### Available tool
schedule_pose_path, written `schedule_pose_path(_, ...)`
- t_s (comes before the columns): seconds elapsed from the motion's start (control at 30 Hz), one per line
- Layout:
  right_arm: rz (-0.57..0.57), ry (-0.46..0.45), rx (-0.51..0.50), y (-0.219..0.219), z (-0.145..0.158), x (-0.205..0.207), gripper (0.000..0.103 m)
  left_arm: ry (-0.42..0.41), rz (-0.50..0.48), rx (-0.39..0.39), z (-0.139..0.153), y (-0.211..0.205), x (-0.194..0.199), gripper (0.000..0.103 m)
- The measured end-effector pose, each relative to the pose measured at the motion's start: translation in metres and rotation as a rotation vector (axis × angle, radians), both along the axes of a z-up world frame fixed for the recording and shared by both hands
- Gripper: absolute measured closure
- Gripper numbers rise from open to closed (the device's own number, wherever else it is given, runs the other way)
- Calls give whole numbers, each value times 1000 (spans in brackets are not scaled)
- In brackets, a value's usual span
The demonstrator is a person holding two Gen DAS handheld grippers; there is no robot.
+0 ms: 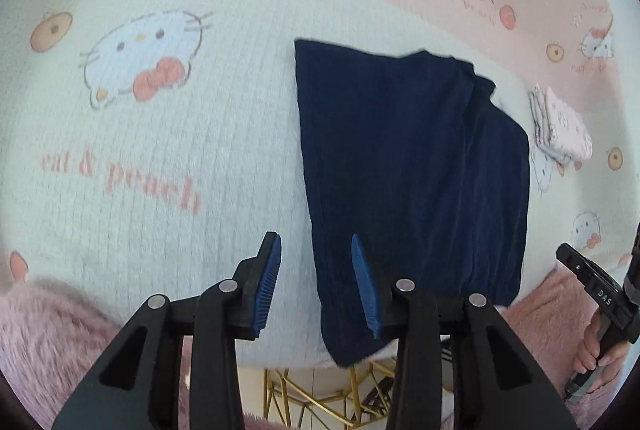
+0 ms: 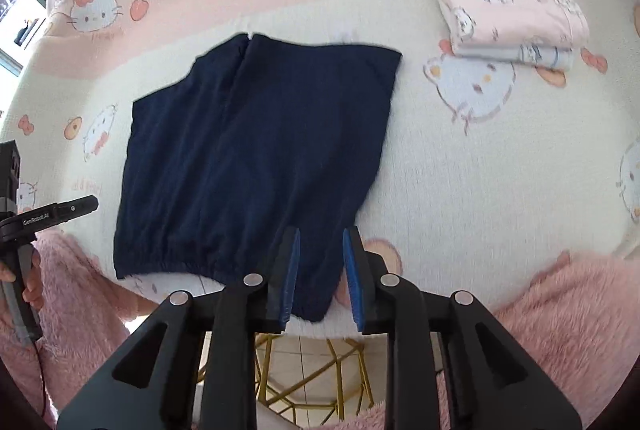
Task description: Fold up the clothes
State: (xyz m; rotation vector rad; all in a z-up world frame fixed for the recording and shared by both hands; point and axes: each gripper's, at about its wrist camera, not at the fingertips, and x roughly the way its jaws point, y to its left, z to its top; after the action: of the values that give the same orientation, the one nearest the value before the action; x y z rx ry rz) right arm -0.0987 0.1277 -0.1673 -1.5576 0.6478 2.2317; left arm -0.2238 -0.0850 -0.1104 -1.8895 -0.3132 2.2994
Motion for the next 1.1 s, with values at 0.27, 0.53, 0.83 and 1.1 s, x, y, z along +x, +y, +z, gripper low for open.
schedule_pose_path(0.27, 132, -2, 94, 17, -8, -121, 81, 118, 41, -33, -24, -6, -87, 64)
schedule_pose_path(0.53, 116, -49, 85, 39, -53, -192, 81, 106, -14, -75, -58, 21, -106, 71)
schedule_pose_path(0.83, 112, -51, 86, 44, -72, -211, 80, 159, 20, -111, -46, 9, -98, 98)
schedule_pose_path(1.1, 90, -158, 205, 50, -80, -209, 78, 86, 71, -131, -64, -13, -92, 98)
